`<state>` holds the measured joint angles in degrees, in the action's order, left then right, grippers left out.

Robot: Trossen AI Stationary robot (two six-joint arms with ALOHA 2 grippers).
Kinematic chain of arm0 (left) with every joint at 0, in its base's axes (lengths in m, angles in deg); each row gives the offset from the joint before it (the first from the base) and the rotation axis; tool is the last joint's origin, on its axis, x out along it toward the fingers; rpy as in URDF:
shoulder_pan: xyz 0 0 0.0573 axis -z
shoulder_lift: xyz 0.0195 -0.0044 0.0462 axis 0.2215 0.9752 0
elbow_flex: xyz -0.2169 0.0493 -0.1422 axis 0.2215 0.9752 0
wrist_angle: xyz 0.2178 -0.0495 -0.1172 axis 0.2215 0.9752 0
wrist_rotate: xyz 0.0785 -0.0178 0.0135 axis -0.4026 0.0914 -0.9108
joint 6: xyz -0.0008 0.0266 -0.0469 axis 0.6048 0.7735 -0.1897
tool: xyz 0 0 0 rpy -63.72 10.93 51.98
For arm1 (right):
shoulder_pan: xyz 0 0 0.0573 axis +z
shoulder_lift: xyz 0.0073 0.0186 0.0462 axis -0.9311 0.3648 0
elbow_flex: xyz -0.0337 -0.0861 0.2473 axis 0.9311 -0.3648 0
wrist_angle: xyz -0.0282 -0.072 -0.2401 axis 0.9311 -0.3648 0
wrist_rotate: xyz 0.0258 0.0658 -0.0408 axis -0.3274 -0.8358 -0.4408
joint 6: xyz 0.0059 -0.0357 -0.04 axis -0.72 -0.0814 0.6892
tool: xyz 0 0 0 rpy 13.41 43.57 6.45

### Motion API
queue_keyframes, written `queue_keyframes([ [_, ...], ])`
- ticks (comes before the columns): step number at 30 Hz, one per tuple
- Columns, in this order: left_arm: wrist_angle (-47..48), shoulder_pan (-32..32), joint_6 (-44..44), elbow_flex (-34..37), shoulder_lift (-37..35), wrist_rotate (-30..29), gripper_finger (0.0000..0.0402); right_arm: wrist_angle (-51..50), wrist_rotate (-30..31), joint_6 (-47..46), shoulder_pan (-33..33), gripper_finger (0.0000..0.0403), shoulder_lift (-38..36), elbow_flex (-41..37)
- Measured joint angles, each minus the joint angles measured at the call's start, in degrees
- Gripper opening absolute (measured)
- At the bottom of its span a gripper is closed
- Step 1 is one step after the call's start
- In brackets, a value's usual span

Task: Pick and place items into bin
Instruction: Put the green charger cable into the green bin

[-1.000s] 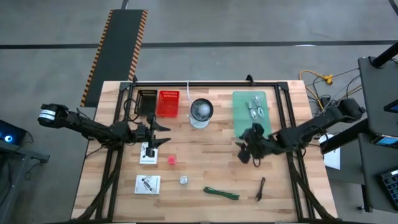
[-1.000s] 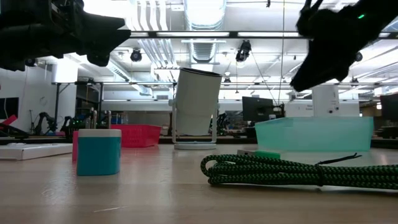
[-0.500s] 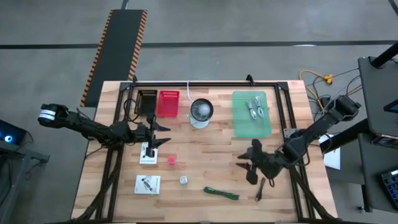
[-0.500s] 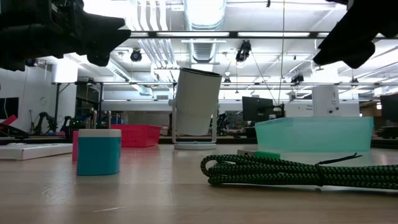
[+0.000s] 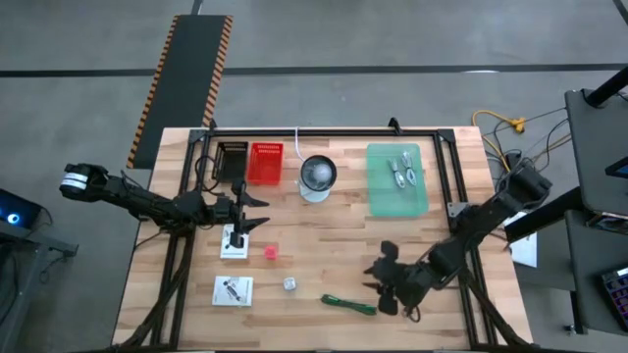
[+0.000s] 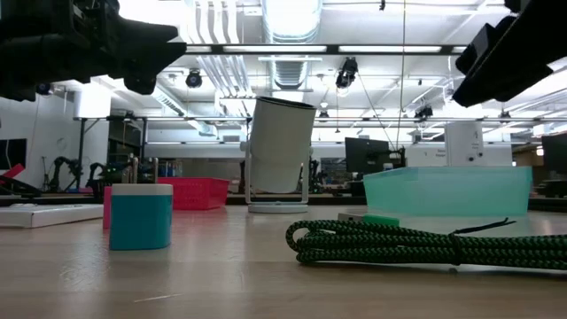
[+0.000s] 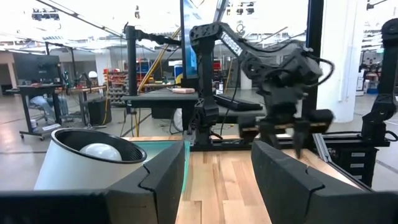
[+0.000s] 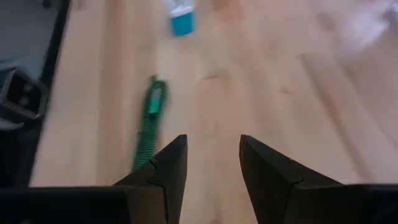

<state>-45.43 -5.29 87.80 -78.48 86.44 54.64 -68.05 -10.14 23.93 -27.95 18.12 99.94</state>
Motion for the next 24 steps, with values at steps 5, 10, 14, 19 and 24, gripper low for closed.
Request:
queue_keyframes([
  [5, -0.04, -0.01, -0.02, 0.0, 0.0, -0.01, 0.0171, -0.05, -4.33, 5.45, 0.01, 0.013, 6.37, 5.44],
  [10, -0.05, -0.02, -0.13, 0.0, 0.0, 0.0, 0.0171, -0.78, -4.91, 10.85, -0.01, 0.0133, 10.9, 11.27],
  [14, -0.04, -0.01, -0.17, 0.0, 0.0, 0.0, 0.0171, -5.28, -4.65, 12.57, -0.03, 0.0134, 13.03, 15.74],
  [19, -0.02, -0.01, -0.17, 0.0, 0.0, 0.0, 0.0171, -9.66, -4.26, 12.73, -0.07, 0.0135, 15.76, 18.57],
  [24, -0.01, -0.01, -0.22, 0.0, 0.0, 0.0, 0.0171, -11.2, -4.27, 12.49, -0.7, 0.016, 17.57, 18.54],
])
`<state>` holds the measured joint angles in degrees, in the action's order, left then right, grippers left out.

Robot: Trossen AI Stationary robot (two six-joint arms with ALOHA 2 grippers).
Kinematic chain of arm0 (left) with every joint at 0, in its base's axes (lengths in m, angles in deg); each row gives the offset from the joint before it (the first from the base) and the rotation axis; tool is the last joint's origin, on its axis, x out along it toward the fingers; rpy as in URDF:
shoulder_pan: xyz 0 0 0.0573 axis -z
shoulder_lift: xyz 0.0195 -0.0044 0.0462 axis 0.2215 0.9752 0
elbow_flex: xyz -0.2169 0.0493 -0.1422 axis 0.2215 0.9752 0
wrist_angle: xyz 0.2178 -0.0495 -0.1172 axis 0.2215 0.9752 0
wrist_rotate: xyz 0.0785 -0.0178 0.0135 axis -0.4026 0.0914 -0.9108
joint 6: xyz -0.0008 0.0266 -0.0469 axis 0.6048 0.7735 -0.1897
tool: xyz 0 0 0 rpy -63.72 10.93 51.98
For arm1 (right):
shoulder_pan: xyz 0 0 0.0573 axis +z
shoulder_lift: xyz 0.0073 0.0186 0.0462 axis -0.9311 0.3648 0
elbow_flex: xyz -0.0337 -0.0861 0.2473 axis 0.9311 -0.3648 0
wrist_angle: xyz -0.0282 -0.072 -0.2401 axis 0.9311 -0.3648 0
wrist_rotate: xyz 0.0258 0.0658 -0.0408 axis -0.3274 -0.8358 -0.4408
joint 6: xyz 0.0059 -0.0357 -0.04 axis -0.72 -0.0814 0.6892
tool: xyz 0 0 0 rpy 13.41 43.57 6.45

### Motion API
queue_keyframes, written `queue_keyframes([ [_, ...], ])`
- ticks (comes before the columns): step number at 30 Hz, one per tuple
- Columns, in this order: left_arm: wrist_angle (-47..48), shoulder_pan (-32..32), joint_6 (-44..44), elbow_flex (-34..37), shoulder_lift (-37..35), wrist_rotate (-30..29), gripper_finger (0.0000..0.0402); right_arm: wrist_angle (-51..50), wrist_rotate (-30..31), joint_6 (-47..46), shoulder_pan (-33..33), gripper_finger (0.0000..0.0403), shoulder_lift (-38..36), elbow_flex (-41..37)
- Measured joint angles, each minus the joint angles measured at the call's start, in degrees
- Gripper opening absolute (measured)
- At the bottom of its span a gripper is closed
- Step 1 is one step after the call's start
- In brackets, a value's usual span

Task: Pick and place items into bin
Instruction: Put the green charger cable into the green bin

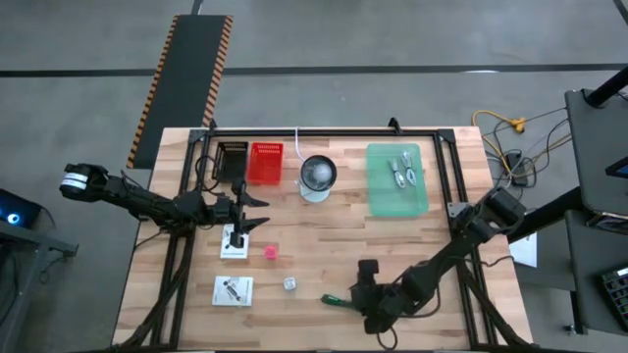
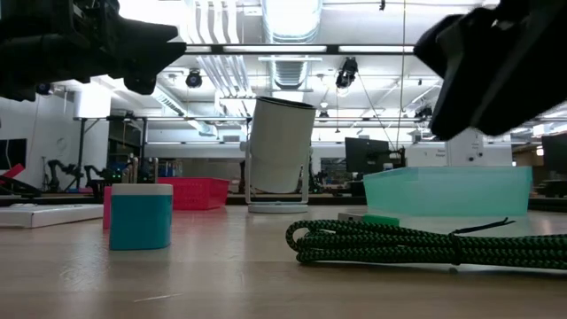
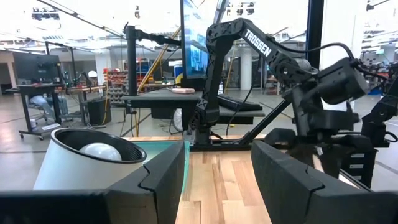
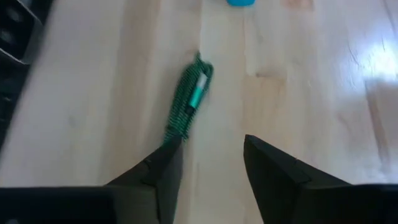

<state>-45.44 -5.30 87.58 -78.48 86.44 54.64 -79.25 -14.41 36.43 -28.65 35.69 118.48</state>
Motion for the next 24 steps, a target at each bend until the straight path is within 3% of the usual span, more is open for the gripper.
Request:
queue_keyframes([
  [10, -0.02, 0.01, 0.0, 0.04, 0.0, 0.0, 0.0171, -1.9, 0.04, -3.31, -1.05, 0.0222, -0.11, -0.1],
  [24, -0.04, 0.01, 0.0, 0.04, 0.02, 0.0, 0.0171, -1.87, -8.94, -4.58, -2.0, 0.0219, 1.71, -0.15],
])
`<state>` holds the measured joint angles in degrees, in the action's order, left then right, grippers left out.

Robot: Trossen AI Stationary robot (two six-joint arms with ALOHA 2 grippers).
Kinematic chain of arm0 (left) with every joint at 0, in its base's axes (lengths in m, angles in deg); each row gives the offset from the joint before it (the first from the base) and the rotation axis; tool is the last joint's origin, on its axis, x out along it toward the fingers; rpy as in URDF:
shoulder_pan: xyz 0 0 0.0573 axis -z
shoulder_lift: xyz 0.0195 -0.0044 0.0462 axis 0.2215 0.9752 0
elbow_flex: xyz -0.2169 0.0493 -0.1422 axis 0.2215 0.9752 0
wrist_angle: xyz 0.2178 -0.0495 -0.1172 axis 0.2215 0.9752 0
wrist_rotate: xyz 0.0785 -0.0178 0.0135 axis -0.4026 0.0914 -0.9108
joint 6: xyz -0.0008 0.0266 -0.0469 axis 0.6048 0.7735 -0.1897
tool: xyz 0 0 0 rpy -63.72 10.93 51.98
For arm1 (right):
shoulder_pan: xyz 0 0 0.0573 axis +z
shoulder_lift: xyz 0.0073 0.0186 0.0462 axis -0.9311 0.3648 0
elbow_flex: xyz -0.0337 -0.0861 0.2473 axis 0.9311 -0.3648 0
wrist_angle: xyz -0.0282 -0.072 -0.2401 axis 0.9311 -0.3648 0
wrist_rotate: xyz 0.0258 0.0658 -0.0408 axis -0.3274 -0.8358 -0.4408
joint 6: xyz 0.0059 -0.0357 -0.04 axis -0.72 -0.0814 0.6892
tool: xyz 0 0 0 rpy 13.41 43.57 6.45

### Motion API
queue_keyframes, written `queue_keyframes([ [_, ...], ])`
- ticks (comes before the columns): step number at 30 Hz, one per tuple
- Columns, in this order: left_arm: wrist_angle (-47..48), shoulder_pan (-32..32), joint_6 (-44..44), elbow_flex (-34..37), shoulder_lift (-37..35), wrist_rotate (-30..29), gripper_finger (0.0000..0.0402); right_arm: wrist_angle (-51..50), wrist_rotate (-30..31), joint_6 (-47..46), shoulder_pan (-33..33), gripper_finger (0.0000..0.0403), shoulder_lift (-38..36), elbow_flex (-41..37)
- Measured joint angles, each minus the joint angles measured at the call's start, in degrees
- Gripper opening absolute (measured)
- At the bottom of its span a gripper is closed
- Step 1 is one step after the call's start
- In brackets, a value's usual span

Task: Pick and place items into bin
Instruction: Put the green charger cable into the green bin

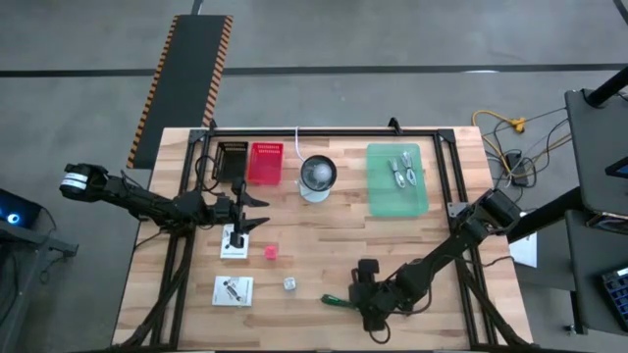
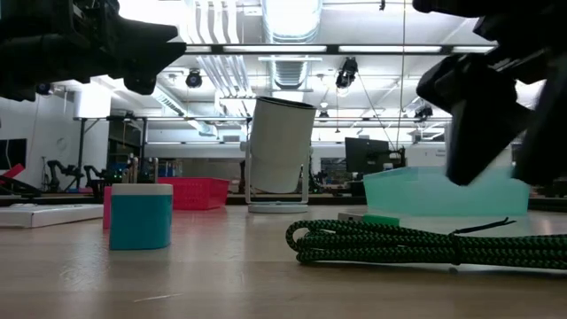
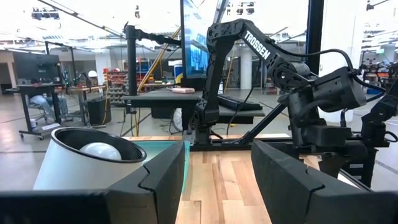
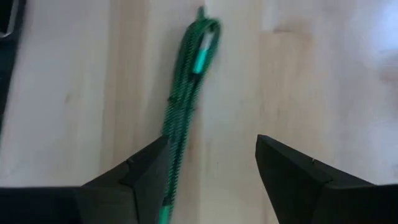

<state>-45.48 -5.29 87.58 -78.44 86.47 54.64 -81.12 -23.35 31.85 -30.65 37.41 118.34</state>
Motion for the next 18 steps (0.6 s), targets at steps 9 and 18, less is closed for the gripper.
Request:
queue_keyframes([
  [9, 0.01, 0.0, 0.0, 0.02, 0.0, 0.0, 0.0171, -0.16, -10.57, -0.03, 0.03, 0.0219, -0.01, 0.0],
  [18, 0.01, -0.01, 0.0, 0.02, -0.01, 0.0, 0.0171, -2.0, -12.07, 0.08, 0.04, 0.0219, -0.04, -2.23],
])
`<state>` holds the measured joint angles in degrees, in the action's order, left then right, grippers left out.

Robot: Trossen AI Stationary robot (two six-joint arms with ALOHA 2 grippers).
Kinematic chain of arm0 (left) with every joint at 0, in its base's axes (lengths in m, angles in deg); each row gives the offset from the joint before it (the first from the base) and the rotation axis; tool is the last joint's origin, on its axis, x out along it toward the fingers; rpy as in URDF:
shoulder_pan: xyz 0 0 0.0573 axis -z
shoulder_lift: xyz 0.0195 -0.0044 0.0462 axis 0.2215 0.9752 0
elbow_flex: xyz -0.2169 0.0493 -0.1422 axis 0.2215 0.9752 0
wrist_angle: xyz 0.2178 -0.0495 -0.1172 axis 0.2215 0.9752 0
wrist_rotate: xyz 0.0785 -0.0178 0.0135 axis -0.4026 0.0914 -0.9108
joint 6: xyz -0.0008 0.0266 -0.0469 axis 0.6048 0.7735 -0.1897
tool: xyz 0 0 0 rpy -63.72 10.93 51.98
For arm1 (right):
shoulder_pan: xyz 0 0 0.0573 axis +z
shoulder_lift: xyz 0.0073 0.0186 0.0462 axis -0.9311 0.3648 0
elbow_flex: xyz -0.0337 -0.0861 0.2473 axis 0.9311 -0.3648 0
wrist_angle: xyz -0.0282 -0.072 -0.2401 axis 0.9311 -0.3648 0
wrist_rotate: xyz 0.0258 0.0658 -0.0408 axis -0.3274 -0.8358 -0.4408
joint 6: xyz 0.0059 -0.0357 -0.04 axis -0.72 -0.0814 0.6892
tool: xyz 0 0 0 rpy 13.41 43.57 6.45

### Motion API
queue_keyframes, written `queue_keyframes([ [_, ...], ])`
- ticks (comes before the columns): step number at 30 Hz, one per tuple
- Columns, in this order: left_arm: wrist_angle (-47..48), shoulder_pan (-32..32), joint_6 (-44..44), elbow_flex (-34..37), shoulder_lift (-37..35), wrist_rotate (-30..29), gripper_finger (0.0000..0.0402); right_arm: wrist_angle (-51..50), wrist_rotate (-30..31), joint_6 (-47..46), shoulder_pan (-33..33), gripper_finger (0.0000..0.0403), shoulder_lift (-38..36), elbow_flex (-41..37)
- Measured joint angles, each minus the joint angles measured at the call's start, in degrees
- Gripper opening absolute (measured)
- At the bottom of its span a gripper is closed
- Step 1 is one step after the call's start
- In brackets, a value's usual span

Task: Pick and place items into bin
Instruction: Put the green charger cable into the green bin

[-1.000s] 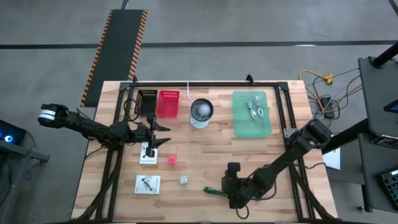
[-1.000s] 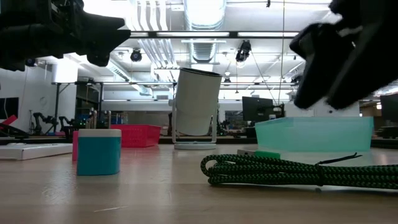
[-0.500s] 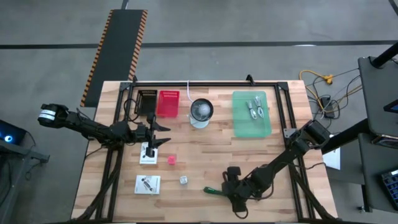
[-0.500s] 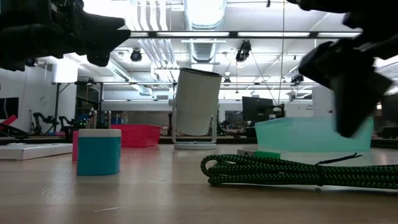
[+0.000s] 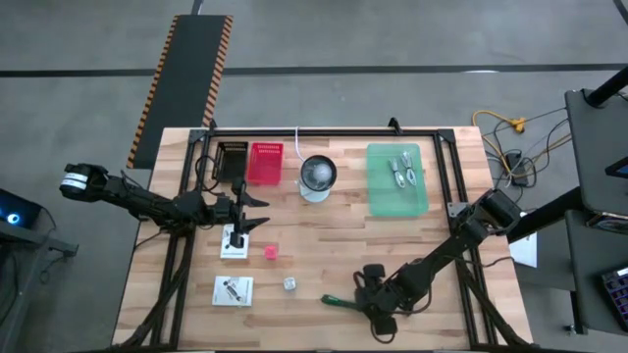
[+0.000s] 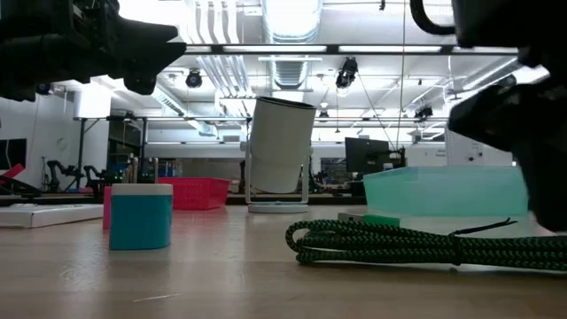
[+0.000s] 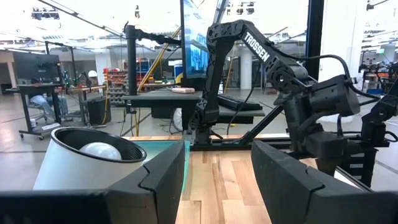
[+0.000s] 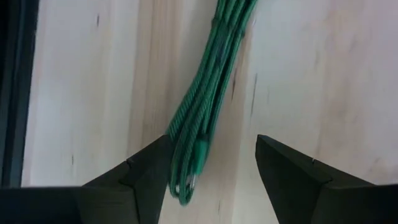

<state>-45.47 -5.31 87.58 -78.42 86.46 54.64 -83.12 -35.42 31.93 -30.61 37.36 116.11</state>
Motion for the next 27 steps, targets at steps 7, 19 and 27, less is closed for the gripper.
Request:
queue_keyframes([
  [7, 0.0, 0.01, 0.0, 0.0, 0.01, 0.0, 0.0171, 0.43, -3.03, -3.9, 0.37, 0.0219, -0.02, -1.99],
  [19, 0.0, 0.0, 0.0, 0.02, 0.01, 0.0, 0.0171, 0.39, -0.98, -5.0, 0.39, 0.0172, -0.09, -2.14],
  [27, 0.0, 0.01, 0.0, 0.02, 0.01, 0.0, 0.0171, 0.39, -1.33, -5.15, 0.39, 0.0092, -0.09, -2.14],
])
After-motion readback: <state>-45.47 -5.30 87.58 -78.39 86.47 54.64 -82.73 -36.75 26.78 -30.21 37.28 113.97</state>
